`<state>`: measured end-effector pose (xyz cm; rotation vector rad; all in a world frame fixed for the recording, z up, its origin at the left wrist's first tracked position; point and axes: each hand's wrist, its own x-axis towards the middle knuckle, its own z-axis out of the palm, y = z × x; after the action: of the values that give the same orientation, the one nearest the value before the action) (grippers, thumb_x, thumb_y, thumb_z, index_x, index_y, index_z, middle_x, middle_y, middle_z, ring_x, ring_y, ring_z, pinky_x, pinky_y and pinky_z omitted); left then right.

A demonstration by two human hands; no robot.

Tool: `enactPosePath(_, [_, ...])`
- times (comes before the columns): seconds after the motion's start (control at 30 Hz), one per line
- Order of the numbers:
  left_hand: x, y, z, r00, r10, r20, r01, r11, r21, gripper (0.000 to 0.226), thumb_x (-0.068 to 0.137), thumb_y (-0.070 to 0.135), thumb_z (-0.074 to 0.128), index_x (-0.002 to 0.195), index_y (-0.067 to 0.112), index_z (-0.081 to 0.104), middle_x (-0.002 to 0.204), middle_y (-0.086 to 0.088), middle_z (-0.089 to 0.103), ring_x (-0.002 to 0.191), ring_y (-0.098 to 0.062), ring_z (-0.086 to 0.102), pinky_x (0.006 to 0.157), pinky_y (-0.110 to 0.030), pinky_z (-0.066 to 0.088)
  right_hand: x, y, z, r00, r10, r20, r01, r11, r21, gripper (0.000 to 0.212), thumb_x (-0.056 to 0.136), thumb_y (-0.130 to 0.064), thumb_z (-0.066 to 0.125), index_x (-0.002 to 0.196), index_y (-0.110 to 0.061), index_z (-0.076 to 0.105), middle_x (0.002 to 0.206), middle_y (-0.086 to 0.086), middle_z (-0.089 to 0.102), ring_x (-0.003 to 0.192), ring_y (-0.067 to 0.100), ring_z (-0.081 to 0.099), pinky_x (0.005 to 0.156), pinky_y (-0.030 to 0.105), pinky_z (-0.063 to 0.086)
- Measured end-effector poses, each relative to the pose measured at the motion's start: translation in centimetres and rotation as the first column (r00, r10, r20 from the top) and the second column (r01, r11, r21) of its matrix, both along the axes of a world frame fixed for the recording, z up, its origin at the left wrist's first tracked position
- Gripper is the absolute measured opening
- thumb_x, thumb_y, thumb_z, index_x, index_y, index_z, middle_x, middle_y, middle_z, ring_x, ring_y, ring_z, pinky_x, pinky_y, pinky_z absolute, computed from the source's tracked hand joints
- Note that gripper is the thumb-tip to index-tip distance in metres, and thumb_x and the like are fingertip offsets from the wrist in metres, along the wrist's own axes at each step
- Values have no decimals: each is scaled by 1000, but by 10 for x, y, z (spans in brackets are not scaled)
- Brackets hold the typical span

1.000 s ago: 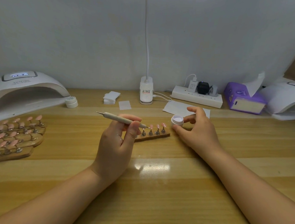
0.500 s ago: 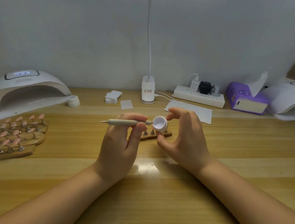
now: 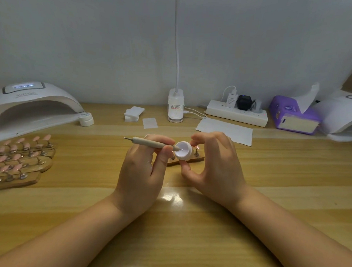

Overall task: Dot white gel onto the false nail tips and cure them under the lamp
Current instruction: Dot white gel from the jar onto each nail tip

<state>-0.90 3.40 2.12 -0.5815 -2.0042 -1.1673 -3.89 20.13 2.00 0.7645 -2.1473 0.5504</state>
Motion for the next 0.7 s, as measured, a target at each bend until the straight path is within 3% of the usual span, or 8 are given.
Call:
enactPosePath(0.1, [0,0,-1,1000,4,7,-4,1000,-10,10,96,32,45,103,34,52,89,11,61,81,-20,64,71,-51,51,0,0,0,1000,-7,12,7,1000,-3,50,67,-23,81,107,-3,58,93,8,64,86,27,58,73,43,49])
enactPosePath(0.43, [-1,0,-2,1000,-13,23,13,1000,-14,12,96,31,45,103,39,51,92,12,61,81,-23,63,70,-54,50,0,0,-1,1000,-3,-5,3,1000,-1,47,68,-23,80,105,-2,59,91,7,64,85,26,57,73,41,47])
enactPosePath(0.57, [-1,0,-3,999,-8,35,9,1000,-24,14,96,30,46,103,26,57,92,12,62,81,-23,63,70,-53,50,0,-1,-2,1000,12,-18,-12,1000,-7,52,69,-24,79,109,-12,49,92,5,63,86,24,56,74,37,45])
enactPosePath(0.7, [-1,0,-2,999,-1,40,3,999,-37,15,96,30,45,103,25,57,91,12,61,80,-22,63,70,-52,51,-1,-1,-2,999,24,-29,-24,1000,-11,53,70,-25,78,109,-16,42,92,5,63,86,24,55,74,36,45])
